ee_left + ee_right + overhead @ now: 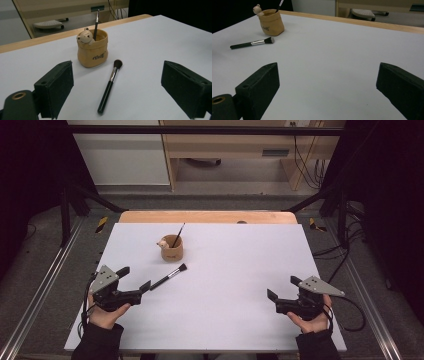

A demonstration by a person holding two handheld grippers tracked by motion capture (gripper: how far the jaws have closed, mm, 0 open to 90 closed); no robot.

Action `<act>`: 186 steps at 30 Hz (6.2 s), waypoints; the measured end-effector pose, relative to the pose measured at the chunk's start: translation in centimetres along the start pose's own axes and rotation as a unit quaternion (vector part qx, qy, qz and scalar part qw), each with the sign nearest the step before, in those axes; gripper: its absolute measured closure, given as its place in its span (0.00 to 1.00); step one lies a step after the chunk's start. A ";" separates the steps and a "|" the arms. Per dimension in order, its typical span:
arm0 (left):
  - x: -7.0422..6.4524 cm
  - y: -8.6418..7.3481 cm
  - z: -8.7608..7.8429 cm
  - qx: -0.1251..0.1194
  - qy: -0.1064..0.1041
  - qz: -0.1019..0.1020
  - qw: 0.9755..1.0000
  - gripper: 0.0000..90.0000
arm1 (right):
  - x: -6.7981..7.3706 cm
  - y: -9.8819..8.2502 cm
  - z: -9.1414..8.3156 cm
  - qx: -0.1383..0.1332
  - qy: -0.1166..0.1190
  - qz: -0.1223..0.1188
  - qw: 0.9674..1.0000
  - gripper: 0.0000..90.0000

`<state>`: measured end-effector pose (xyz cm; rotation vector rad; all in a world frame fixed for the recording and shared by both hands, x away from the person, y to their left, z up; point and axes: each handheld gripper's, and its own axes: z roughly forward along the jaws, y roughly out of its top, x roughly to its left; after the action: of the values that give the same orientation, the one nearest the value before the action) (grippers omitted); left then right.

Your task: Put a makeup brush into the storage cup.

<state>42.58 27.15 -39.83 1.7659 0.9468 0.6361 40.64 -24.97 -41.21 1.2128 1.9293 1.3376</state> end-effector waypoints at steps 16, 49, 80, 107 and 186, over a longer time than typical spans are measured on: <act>1.0 -1.1 -0.6 0.017 0.002 -0.005 1.000 0.10 | -0.1 0.1 -0.1 -0.001 -0.001 0.001 1.000 0.06; 0.4 1.1 2.5 0.102 -0.021 0.040 0.994 0.10 | 0.1 0.0 0.0 0.000 0.000 -0.001 1.000 0.07; -0.5 4.7 7.3 0.211 -0.039 0.108 0.971 0.12 | 0.3 0.0 0.1 0.002 0.005 -0.001 1.000 0.07; -0.7 4.5 11.1 0.265 -0.041 0.129 0.955 0.14 | 0.4 0.0 0.2 0.003 0.006 -0.005 1.000 0.07; 0.3 1.9 17.4 0.416 -0.098 0.126 0.895 0.81 | 0.6 -0.1 0.6 0.011 0.011 -0.007 1.000 0.08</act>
<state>56.74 18.01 -44.47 2.6895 0.9175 0.1847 40.81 -24.21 -41.48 1.1966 1.9694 1.3311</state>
